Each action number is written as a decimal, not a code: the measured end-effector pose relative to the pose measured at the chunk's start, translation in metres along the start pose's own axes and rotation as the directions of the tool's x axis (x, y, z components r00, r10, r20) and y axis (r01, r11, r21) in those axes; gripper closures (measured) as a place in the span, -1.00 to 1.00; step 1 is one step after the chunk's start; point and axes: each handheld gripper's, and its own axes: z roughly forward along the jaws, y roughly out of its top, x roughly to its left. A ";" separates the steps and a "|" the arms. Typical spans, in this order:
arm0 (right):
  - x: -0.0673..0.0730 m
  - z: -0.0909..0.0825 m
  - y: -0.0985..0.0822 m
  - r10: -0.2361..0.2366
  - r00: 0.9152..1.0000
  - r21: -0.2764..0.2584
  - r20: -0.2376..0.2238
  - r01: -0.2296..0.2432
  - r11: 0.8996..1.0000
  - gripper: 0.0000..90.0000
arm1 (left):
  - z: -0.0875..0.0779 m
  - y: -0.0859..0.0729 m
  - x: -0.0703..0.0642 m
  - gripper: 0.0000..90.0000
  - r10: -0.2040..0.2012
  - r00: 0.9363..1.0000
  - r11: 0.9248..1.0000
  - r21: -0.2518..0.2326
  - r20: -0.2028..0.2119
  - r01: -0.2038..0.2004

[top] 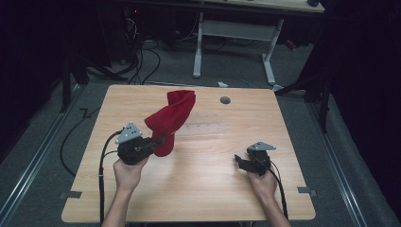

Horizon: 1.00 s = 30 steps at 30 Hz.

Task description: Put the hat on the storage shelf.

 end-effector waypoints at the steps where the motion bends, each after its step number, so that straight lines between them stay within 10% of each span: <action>1: 0.000 0.000 0.000 -0.001 1.000 0.000 0.000 0.001 1.000 -0.16 | 0.000 0.003 -0.001 0.89 -0.009 1.000 1.000 -0.009 0.004 0.009; 16: 0.001 0.000 0.000 -0.002 1.000 0.002 -0.004 0.002 1.000 -0.20 | 0.015 0.031 0.014 0.89 0.005 0.999 0.990 -0.138 -0.054 -0.012; 30: 0.001 0.000 0.000 -0.002 1.000 0.002 -0.007 0.002 1.000 -0.22 | 0.039 0.042 0.043 0.89 0.011 0.990 0.987 -0.160 -0.138 -0.033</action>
